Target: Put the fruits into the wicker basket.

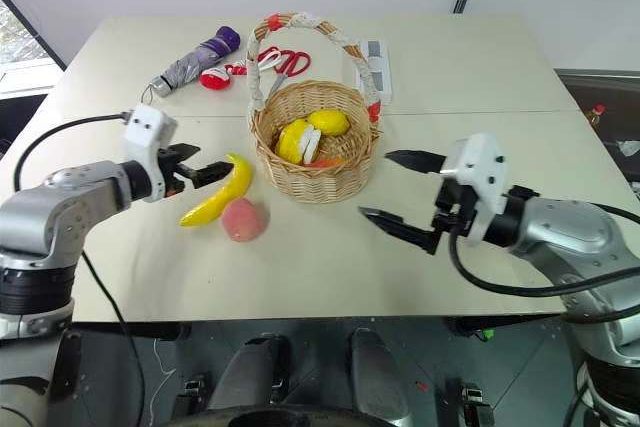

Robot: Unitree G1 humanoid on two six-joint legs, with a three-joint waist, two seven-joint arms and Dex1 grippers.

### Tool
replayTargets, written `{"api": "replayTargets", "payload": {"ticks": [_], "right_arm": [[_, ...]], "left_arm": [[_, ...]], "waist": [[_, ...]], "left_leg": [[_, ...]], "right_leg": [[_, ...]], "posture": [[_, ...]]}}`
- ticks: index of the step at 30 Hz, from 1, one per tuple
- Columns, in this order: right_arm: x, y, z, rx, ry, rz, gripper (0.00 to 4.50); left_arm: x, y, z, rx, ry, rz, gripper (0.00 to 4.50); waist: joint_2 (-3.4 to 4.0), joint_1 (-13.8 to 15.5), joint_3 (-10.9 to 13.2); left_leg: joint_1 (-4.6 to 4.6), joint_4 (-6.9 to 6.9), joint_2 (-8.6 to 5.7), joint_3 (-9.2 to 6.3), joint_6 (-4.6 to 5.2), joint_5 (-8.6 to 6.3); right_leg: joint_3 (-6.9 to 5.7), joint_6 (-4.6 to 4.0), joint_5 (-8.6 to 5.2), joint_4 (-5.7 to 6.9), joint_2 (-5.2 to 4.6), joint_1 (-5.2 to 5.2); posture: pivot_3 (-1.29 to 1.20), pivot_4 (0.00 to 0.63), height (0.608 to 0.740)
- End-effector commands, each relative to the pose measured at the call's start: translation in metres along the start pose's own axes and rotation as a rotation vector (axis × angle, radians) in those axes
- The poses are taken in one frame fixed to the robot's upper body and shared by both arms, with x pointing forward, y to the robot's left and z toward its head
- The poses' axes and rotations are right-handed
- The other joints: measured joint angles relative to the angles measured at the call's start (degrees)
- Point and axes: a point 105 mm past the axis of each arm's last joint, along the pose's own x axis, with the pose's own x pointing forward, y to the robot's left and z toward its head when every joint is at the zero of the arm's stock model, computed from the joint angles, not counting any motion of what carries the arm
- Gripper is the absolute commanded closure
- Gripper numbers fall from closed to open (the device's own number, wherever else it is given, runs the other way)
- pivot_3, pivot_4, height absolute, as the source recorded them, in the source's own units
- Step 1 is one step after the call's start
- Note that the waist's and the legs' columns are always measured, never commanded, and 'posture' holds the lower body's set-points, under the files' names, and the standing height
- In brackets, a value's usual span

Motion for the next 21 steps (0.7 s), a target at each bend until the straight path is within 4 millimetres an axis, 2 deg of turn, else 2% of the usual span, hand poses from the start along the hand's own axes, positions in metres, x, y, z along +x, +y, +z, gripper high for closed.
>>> {"api": "replayTargets", "payload": {"ticks": [1,12,16,21], "right_arm": [[0.013,0.012,0.007,-0.037,-0.023,0.07,0.04],[0.039,0.027,0.012,-0.046,-0.098,0.13,0.04],[0.045,0.024,0.015,-0.052,-0.128,0.103,0.0],[0.05,0.023,0.018,-0.059,-0.149,0.09,0.0]], "left_arm": [[0.006,-0.006,0.001,0.05,0.072,0.007,0.0],[0.019,-0.009,-0.014,0.035,0.192,0.009,0.0],[0.02,-0.005,-0.013,0.06,0.186,0.027,1.16],[0.019,0.004,-0.016,0.065,0.203,0.07,3.69]], "waist": [[0.0,0.0,0.0],[0.0,0.1,0.0],[-0.01,0.1,0.0],[-0.01,0.1,0.0]], "left_leg": [[-0.02,0.0,0.0,-0.01,0.0,0.0],[-0.02,0.0,0.0,-0.03,0.0,0.0],[-0.03,0.01,0.0,-0.04,0.0,0.0],[-0.03,0.01,0.0,-0.04,0.0,0.0]], "right_leg": [[0.0,0.0,0.0,0.0,0.0,-0.02],[-0.01,-0.01,0.0,0.01,-0.01,-0.03],[-0.01,-0.01,0.0,0.01,-0.02,-0.04],[-0.01,-0.01,0.0,0.01,-0.02,-0.04]], "posture": [[0.0,0.15,0.74],[0.0,0.15,0.74],[0.0,0.15,0.74],[0.0,0.15,0.74]]}}
